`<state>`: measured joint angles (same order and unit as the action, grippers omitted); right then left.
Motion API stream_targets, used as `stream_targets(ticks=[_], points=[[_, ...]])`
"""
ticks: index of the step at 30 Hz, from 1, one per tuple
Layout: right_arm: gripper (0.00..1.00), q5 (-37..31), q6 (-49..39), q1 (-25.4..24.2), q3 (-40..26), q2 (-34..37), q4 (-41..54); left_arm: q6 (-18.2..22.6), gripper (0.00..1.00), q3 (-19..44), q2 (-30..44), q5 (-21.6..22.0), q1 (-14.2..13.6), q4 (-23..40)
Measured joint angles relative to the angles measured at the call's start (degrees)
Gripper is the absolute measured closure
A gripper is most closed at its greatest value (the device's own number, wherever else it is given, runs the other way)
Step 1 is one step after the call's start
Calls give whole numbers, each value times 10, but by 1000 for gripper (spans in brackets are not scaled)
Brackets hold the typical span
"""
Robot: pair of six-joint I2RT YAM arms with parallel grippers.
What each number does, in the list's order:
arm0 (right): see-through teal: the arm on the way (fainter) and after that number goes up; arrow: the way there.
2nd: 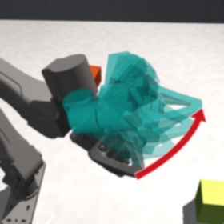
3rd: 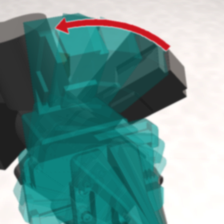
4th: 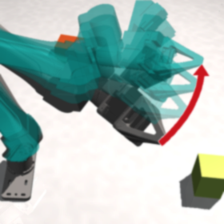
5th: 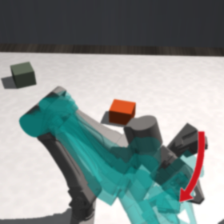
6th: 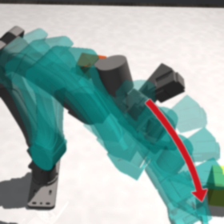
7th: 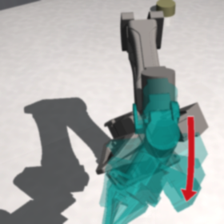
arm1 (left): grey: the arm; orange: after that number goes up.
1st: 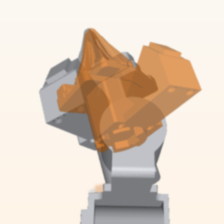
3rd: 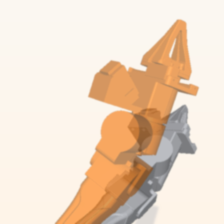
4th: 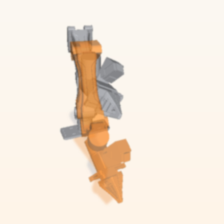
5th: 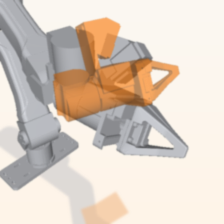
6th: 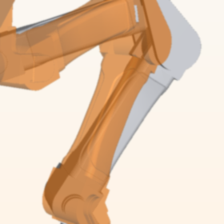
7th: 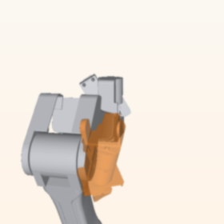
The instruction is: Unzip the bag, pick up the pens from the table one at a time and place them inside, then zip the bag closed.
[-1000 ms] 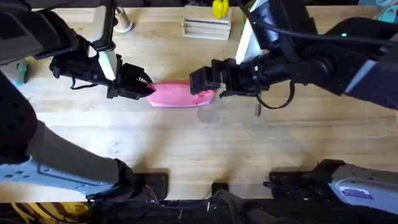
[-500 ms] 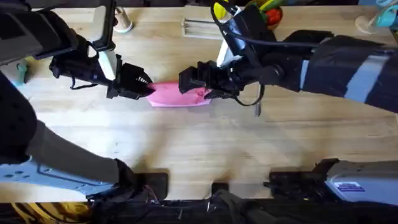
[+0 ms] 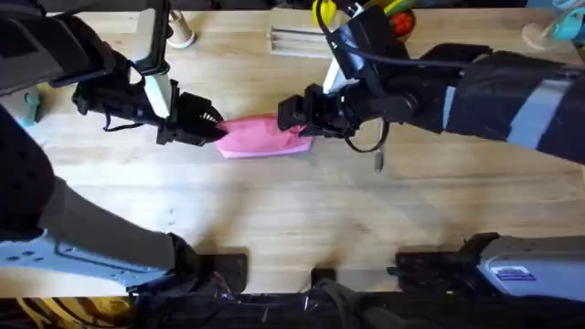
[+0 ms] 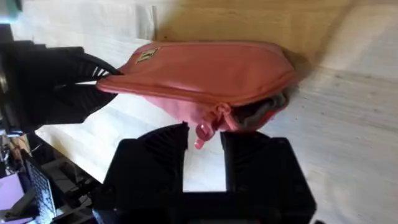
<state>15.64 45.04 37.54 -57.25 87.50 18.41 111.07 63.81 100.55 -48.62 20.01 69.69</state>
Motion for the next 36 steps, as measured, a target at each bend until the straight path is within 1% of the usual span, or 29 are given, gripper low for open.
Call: stream_targets(ticks=[1, 2, 5, 6, 8, 9, 20, 29, 33, 36], points=[[577, -1, 0, -1, 0, 0, 0, 0, 957, 0, 0, 0, 0, 0], [614, -2, 0, -1, 0, 1, 1, 0, 957, 0, 0, 0, 0, 0], [755, -4, 0, -4, 0, 9, 4, 0, 957, 0, 0, 0, 0, 1], [822, -5, 0, -6, 0, 12, 5, 0, 957, 0, 0, 0, 0, 1], [921, -6, 1, -7, 0, 16, 5, 0, 957, 0, 0, 0, 0, 2], [954, -6, 1, -7, 0, 16, 5, 0, 957, 0, 0, 0, 0, 2], [972, 41, 2, -17, 1, 11, 7, 0, 957, 0, 0, 2, 1, 1], [971, 81, 2, -34, 7, -59, 14, 0, 957, 0, 0, 2, -2, 6], [971, 90, 4, -56, 8, -94, 18, 0, 958, 0, 0, 2, -2, 5], [972, 94, 5, -72, 8, -100, 14, 0, 958, 0, 0, 1, -2, 6]])
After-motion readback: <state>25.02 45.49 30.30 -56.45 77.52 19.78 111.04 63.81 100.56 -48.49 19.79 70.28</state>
